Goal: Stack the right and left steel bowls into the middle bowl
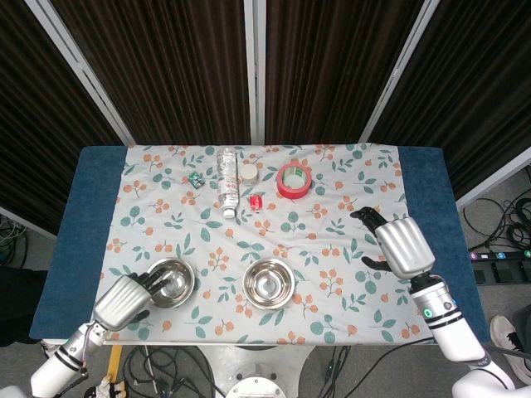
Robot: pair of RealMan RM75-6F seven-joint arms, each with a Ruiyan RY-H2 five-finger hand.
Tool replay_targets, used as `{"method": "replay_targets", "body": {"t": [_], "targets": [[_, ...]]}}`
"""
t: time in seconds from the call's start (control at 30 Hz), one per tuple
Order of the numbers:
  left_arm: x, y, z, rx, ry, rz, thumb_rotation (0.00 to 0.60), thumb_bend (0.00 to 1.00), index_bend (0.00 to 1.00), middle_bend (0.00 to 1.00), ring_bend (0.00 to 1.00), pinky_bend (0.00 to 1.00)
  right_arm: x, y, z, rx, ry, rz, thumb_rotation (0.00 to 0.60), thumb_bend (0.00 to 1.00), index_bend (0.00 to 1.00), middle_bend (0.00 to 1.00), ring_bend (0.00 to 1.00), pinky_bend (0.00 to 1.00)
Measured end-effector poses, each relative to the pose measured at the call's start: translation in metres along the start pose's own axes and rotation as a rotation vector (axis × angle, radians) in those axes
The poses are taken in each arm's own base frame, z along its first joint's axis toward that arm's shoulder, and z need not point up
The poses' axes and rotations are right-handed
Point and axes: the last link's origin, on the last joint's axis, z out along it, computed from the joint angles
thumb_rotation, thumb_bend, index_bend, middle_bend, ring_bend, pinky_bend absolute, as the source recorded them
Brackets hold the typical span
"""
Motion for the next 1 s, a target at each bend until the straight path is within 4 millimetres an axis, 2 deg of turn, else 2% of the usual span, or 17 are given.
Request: {"method": "replay_targets", "body": {"t": [0.13,0.33,0.53,1.0], "targets": [[-0.008,0.009,0.003,-0.04,-0.029,0.043,0.6,0.13,0.36,0.35,0.61,0.76,0.0,0.013,-0.003,-0.032,0.0,0.0,0.6,0.0,0.24,0.27,0.88,0.88],[-0.019,0.015,0.005,-0.058,-0.085,0.058,0.6,0.13,0.37,0.39,0.67,0.8,-0.006,0.022,-0.005,-0.05,-0.018,0.005,0.6,0.0,0.24,0.27,0.88,0.88],[-0.029,0.009,0.012,-0.038,-0.112,0.09,0.6,0.15,0.39,0.41,0.75,0.83,-0.01,0.025,-0.005,-0.06,-0.027,0.007,0.6,0.0,0.24,0.28,0.88,0.88],[-0.041,0.001,0.024,0.003,-0.124,0.117,0.6,0.18,0.49,0.51,0.82,0.87,-0.015,0.028,-0.005,-0.076,-0.05,0.005,0.6,0.0,0.24,0.33,0.88,0.88]]}}
